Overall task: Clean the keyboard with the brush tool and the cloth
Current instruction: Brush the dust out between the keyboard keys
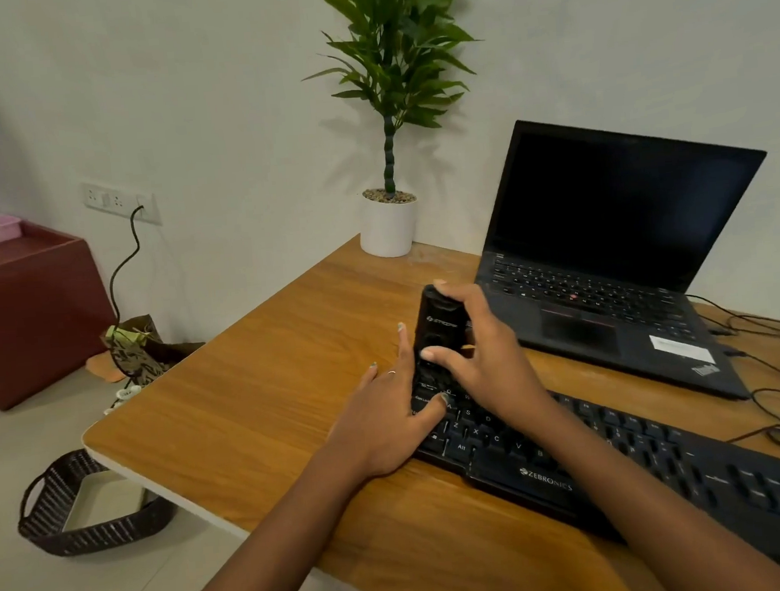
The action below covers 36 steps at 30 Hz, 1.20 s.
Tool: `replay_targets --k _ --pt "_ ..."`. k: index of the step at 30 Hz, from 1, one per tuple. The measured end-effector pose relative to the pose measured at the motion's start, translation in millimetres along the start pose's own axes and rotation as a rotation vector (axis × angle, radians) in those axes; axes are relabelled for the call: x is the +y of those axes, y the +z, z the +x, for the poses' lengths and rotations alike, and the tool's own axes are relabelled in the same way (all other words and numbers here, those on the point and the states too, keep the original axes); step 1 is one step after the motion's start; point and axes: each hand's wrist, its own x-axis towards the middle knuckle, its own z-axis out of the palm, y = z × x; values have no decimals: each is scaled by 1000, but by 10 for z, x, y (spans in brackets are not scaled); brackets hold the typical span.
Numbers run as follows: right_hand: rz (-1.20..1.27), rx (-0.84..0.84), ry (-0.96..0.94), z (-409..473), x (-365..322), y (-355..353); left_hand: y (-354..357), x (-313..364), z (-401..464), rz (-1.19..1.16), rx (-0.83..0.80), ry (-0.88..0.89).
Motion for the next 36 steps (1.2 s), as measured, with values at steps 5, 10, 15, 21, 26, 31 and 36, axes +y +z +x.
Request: replay_targets --k 5,10,15,21,26,31,36 --pt "-43 -64 60 -122 71 -273 23 -61 28 -13 -4 24" --pt "-58 -109 94 -162 71 -457 54 -99 45 -1 5 27" --pt "16 -36 36 49 2 -40 65 -87 31 -30 27 24" --pt "84 -32 42 47 26 -54 60 -87 41 -45 30 19" --pt "-28 -17 66 77 76 -110 87 -135 65 -33 11 38" --pt "-33 2 24 96 22 5 71 -76 50 -15 10 44" --pt "-134 -1 57 107 69 -127 49 -67 47 0 -24 40"
